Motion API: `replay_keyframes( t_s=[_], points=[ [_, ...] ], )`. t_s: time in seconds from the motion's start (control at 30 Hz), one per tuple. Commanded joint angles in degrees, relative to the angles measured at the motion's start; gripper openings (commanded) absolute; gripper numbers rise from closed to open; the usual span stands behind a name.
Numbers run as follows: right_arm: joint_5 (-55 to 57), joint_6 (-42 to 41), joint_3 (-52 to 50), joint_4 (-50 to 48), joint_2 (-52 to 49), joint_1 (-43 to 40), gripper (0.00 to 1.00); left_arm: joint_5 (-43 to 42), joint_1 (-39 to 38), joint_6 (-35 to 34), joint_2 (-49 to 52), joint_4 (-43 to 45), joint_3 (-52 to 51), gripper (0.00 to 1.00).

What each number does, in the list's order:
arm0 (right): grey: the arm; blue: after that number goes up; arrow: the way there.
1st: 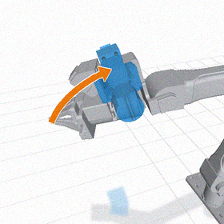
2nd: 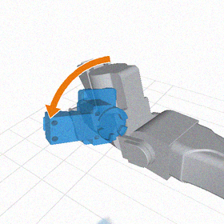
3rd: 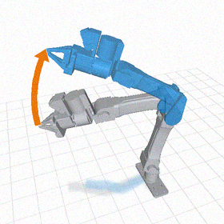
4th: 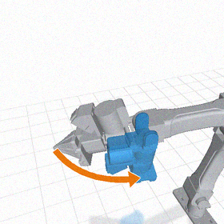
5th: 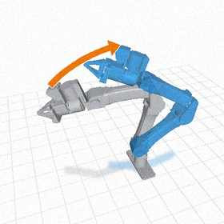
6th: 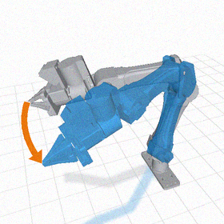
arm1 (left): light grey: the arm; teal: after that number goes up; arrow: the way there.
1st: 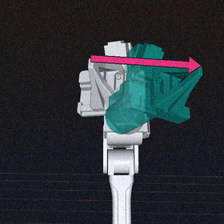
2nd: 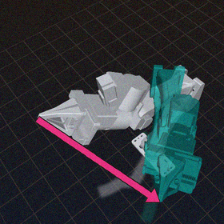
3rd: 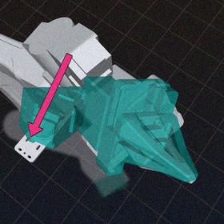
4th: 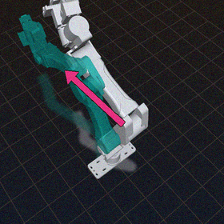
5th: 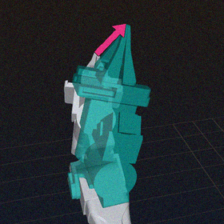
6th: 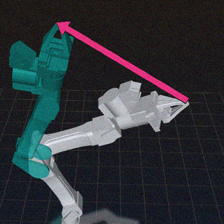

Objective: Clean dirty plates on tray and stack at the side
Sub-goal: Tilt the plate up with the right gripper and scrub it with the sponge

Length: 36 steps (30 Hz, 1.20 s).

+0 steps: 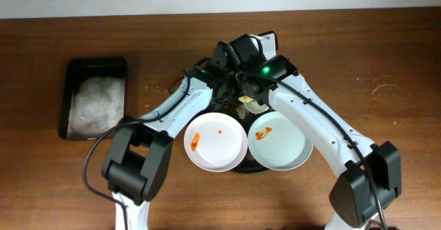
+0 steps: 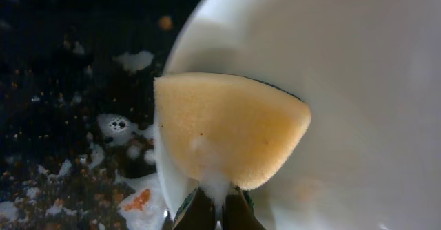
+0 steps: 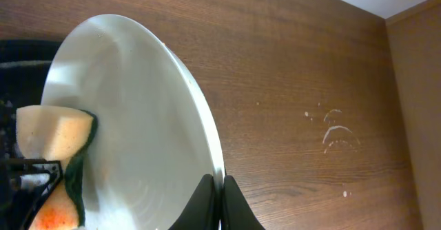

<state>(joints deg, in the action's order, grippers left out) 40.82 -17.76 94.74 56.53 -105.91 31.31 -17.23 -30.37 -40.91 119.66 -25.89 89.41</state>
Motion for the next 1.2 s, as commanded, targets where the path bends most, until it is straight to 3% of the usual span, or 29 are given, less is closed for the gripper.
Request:
replay_keyframes(
  t_s=[0.0, 0.13, 0.27, 0.47, 0.7, 0.83, 1.0, 1.17],
  points=[
    [0.0, -0.76, 1.99, -0.57, 1.42, 0.15, 0.04, -0.98, -0.39, -1.31, 1.73, -0.44, -0.57, 0.0],
    [2.56, -0.76, 1.99, -0.66, 1.42, 0.15, 0.04, -1.6, -0.37, -1.27, 1.73, -4.17, -0.57, 0.0],
    [4.63, -0.76, 1.99, -2.34, 1.42, 0.15, 0.04, -9.99, -0.22, -1.29, 1.73, -1.7, -0.55, 0.0],
    [3.26, -0.74, 1.99, -2.34, 1.42, 0.15, 0.04, -4.31, -0.09, -2.62, 1.73, 10.05, -0.55, 0.0],
    [2.89, -0.52, 1.99, -2.32, 1.42, 0.15, 0.04, 11.21, -1.88, 1.27, 1.75, 4.02, -0.55, 0.0],
    [2.91, -0.04, 1.99, -2.29, 1.42, 0.15, 0.04, 15.3, -1.75, 4.5, 1.73, 2.91, -0.55, 0.0],
    [2.93, 0.96, 1.99, -2.32, 1.42, 0.15, 0.04, 14.51, -1.73, 4.52, -0.15, 2.86, -0.37, 0.0],
    [6.43, 1.05, 1.99, -4.52, 1.42, 0.11, 0.04, 3.69, -1.6, 8.7, -8.35, -2.19, -0.37, 0.0]
  ],
)
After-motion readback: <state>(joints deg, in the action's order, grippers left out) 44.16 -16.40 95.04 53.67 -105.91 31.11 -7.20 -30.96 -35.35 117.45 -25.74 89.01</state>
